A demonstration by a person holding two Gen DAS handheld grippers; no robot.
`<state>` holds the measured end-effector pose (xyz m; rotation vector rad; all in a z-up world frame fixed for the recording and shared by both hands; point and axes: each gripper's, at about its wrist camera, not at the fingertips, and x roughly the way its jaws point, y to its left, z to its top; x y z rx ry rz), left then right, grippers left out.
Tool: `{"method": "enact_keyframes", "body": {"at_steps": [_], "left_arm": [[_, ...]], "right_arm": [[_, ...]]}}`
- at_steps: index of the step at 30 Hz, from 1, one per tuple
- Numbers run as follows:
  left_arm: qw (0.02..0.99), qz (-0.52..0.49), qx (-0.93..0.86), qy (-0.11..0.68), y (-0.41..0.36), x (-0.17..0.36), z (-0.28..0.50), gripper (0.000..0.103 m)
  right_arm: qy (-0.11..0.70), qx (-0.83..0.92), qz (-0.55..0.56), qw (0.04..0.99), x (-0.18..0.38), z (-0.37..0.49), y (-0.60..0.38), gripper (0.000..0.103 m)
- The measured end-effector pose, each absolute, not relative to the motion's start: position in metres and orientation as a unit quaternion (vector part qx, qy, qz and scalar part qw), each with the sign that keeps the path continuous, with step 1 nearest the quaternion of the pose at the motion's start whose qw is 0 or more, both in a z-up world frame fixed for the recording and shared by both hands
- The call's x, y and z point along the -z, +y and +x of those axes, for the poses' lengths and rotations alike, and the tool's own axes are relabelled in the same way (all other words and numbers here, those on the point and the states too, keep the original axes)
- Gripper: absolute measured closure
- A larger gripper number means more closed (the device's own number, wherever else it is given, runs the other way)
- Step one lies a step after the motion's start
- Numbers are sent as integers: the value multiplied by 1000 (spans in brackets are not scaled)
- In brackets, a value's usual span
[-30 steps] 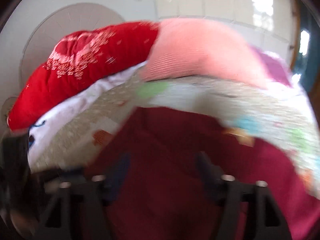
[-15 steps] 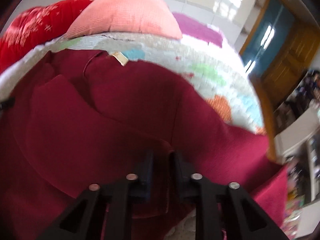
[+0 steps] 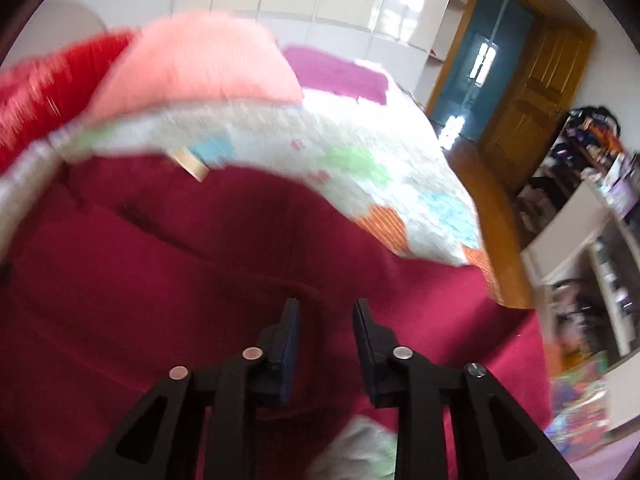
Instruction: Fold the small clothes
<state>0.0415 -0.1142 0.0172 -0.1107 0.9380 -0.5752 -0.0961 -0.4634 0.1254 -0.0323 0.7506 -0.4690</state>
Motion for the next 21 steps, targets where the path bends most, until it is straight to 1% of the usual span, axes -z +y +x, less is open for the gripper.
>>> {"method": "enact_keyframes", "body": {"at_steps": [2,5,9,11,13,14,18,21], "left_arm": [[853,-55,274,441,-112,-19,40,39],[858,-62,275,430,-110,-24,38,39],[859,-64,279,423,-109,-27,36,39],[859,-62,280,424,-110,-27,36,39],[859,-64,282,423,-110,-28,36,39],[858,-65,284,422,-109,-28,36,39],[859,-66,286,420,-110,-29,36,39],[860,-62,286,417,-111,-30,35,39]], "right_arm": [[349,176,19,920,-135,-92,-449,71],[352,95,53,930,-133,-67,-420,71],[352,33,50,934,-122,-24,-375,71],[383,5,36,923,-108,6,-354,71],[414,52,-5,909,-88,29,-342,71],[412,72,-18,908,-83,36,-342,71],[390,115,8,914,-93,25,-357,69],[384,88,38,919,-99,-2,-363,66]]}}
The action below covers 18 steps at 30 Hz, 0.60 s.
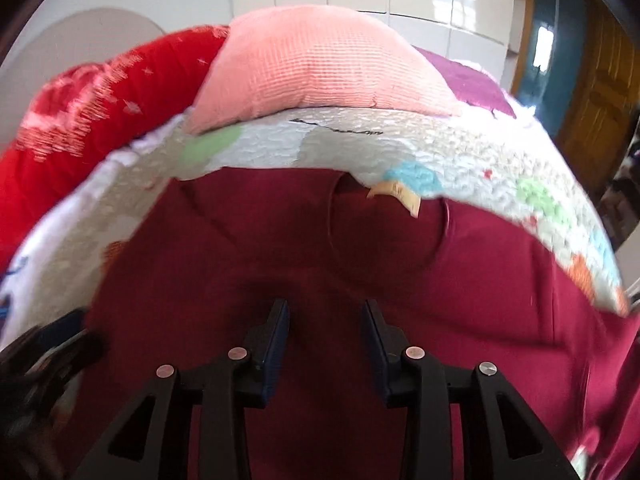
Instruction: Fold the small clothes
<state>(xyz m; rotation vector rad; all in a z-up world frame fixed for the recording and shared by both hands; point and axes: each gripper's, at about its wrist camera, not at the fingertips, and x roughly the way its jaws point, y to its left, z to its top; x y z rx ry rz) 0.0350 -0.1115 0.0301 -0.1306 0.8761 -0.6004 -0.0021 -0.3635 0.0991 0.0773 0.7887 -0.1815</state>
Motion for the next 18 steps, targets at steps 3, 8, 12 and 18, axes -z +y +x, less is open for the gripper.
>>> {"method": "enact_keyframes", "body": {"at_steps": [3,8,12,18], "left_arm": [[861,-58,284,417,-113,-30,35,39],[863,-49,280,417,-116,-30,36,39],[867,-36,280,410,-119,-34,32,39],[871,-12,287,400,-127,-40,22,39]], "right_arm": [[398,104,41,911,-84,-29,-373,64],[403,91,52,909,-77,-56,-381,60],[386,107,83,913,-75,-81,-391,49],[374,111,80,917,-93,-106,-396,50]]}}
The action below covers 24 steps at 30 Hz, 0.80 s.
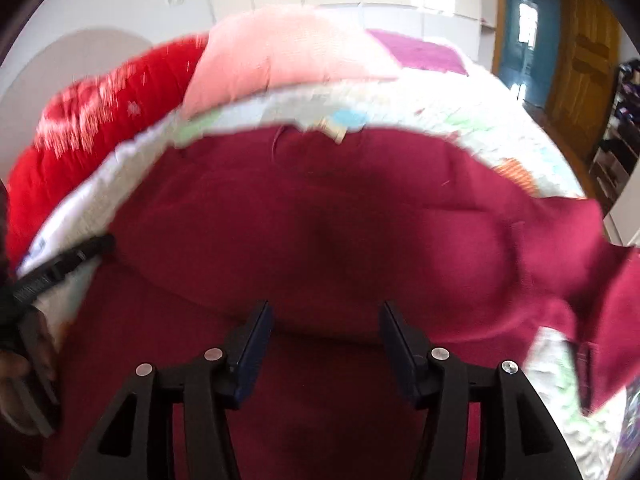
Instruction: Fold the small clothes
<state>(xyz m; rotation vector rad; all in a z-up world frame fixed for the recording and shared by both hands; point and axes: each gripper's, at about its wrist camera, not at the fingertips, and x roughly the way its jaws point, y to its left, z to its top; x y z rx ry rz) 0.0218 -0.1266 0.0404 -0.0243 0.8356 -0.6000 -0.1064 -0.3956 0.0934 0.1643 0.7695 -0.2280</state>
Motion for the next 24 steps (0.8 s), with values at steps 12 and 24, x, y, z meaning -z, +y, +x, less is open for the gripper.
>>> {"method": "enact_keyframes", "body": {"at_steps": [12,24], "left_arm": [[860,-31,287,420,-125,-34,26,39],[854,-29,290,431,-128,-29,29,39]], "right_arm": [[319,309,91,891,-103,-208,-498,25],[320,292,204,878,-86,-203,-547,97]]}}
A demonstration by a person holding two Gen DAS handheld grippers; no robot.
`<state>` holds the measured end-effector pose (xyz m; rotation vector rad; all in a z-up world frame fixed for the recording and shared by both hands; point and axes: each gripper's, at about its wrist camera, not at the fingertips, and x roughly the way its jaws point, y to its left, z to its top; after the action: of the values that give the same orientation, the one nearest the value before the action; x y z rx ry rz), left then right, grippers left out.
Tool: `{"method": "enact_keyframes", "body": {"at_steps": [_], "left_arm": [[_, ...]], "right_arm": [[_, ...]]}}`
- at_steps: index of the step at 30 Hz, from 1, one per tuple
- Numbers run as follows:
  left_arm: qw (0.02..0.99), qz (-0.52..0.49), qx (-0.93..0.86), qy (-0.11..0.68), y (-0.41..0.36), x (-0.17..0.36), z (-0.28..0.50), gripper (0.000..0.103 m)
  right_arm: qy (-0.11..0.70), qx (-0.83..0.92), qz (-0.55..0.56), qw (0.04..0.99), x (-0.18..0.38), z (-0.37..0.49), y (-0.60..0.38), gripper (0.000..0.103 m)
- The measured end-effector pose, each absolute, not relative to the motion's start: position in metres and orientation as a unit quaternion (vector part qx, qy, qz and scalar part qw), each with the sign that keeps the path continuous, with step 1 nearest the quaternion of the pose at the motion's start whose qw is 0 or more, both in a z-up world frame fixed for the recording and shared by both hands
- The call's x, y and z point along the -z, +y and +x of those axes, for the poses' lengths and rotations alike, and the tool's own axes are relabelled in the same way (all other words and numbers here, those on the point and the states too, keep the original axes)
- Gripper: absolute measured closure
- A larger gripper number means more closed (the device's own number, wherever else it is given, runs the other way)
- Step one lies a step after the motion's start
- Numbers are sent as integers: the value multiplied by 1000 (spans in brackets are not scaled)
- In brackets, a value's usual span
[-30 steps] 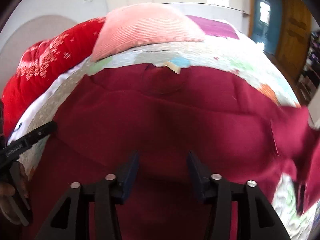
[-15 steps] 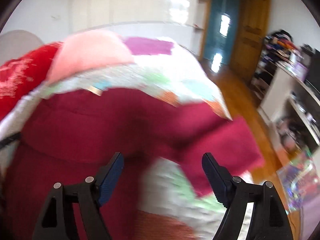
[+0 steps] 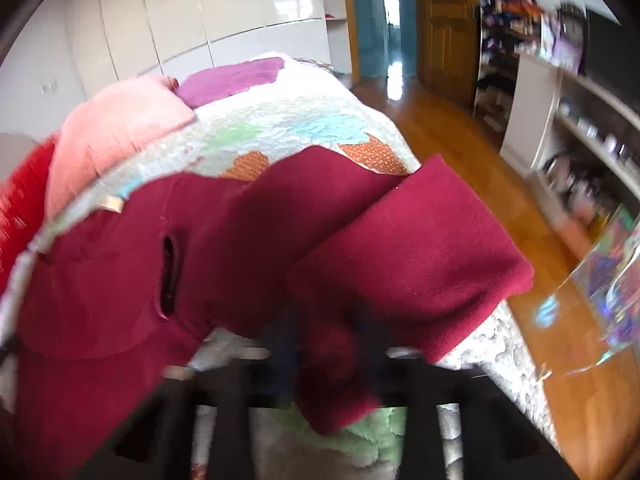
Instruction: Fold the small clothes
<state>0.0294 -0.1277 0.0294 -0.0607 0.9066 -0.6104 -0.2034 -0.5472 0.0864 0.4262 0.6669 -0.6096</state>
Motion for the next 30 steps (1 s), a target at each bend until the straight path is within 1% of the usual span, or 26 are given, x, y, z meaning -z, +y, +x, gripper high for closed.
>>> {"method": "enact_keyframes", "body": {"at_steps": [2,4,8,11,14,17,19,20,21,22,24,30], "left_arm": [[855,-32,291,428,-124,-33,29,39],[860,-37,292,417,-119,-41,27,39],[864,-54,295,404,-111,-50,26,39],[863,-69,300,400,-105,-54,28,39],[861,-94,302,399,-96,-56,32,39],[858,-123,300,399,-86,-56,36,40],[853,-140,299,405,-82,-54,40,40],[850,-146,301,407,-81,-54,41,40],[848,-151,303,408,-80,-53,42,40],[847,-154,306,407,-80,-53,42,40],[849,-154,308,401,-82,-54,41,39],[856,-115,303,402,-102,-51,40,39]], "right_arm": [[302,269,248,880,-100,-217,-556,97],[271,235,262,896,-125,-226,-551,98],[211,137,235,939,-195,-219,-507,98],[200,41,211,956,-228,-195,-455,98],[213,-49,207,954,-232,-152,-403,98],[238,-98,208,944,-211,-96,-357,97],[279,-112,197,933,-194,-57,-336,90],[301,-108,192,928,-186,-44,-330,78],[307,-107,192,926,-181,-43,-327,69],[305,-112,193,926,-179,-48,-328,65],[297,-107,182,931,-175,-70,-338,55],[313,2,161,936,-144,-127,-406,54]]}}
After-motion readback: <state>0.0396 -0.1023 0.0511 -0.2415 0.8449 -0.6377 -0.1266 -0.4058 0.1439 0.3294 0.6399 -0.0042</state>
